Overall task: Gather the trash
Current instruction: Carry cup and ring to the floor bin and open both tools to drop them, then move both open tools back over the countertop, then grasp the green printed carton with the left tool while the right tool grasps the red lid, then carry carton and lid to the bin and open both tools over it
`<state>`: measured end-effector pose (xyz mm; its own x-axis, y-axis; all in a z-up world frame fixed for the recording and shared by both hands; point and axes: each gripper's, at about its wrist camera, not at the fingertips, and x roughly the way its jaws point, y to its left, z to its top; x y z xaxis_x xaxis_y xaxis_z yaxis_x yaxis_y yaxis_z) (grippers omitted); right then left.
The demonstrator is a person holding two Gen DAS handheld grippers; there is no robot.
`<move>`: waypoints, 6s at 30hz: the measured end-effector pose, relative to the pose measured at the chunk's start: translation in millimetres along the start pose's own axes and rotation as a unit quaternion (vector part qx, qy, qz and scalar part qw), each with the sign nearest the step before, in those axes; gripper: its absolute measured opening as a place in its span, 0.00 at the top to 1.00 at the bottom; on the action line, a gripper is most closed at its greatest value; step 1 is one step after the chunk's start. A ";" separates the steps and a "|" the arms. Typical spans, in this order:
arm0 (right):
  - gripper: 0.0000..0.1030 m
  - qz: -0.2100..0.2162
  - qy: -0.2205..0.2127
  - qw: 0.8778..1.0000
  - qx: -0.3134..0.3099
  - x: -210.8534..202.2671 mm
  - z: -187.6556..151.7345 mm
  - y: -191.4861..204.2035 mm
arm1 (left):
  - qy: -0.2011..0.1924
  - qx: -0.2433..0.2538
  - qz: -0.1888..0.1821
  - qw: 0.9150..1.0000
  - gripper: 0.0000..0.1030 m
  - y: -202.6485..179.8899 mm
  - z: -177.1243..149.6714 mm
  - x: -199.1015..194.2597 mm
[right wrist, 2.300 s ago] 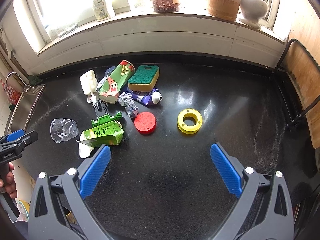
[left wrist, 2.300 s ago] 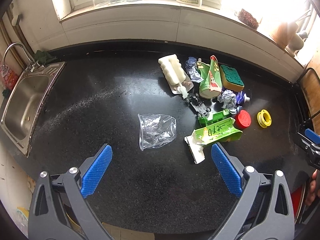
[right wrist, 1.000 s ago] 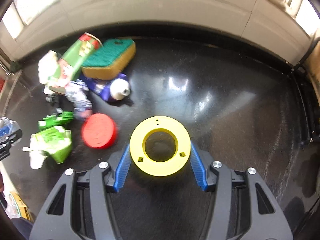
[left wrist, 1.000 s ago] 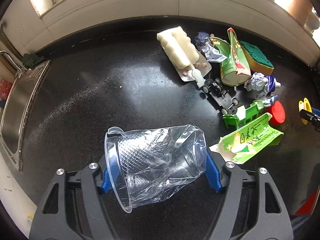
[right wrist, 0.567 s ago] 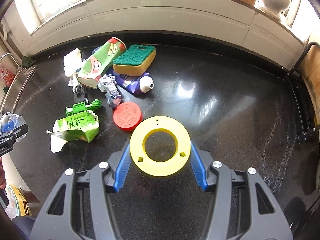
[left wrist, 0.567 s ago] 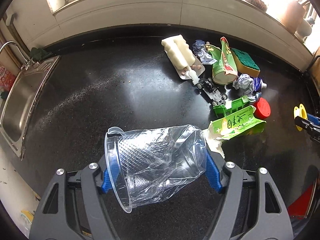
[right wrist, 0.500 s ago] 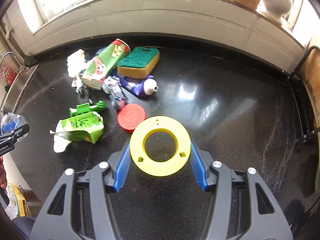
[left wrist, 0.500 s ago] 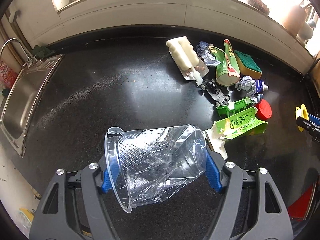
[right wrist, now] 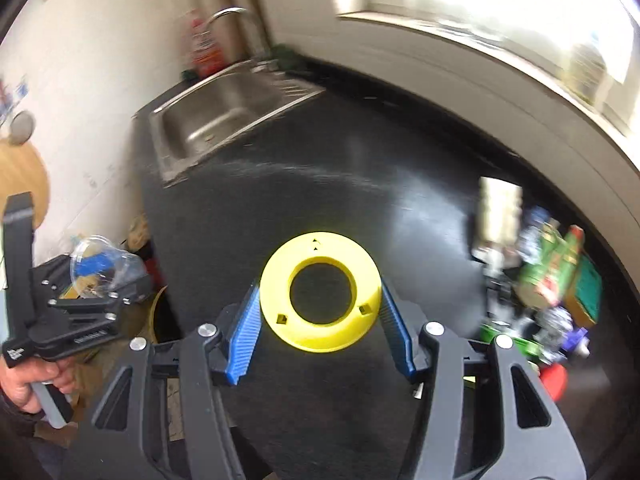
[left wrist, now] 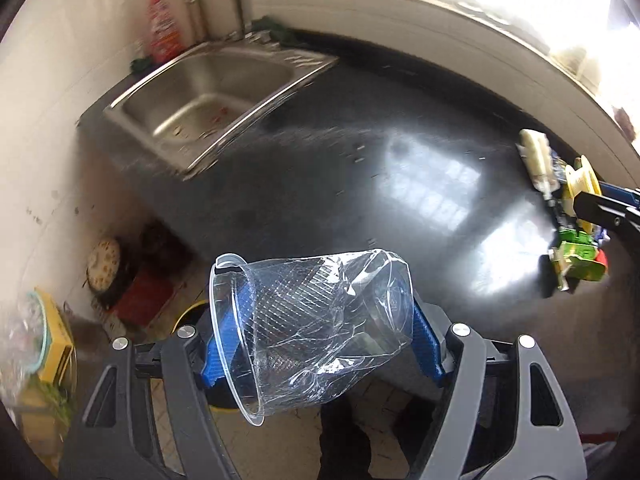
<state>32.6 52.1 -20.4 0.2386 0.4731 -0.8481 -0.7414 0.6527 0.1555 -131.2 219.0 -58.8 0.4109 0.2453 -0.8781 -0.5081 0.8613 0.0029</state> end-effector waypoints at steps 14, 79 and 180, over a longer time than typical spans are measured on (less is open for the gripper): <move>0.47 0.191 0.145 0.949 -0.203 179.7 8.2 285.9 | 0.051 -0.209 0.006 0.977 0.31 201.1 -132.4 94.4; 0.07 -0.157 -0.012 0.963 0.218 -82.6 -172.6 -232.6 | -0.039 0.459 -0.265 0.847 0.07 -345.2 1.7 46.1; 0.29 0.140 0.150 0.943 -0.261 230.3 -10.9 318.8 | 0.069 -0.184 0.029 0.980 0.30 211.2 -144.2 118.3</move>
<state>-155.7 362.7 -171.6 -0.1431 0.3445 -0.9278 -0.9755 0.1092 0.1910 -299.1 365.8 -231.1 0.2799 0.2055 -0.9378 -0.7771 0.6220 -0.0957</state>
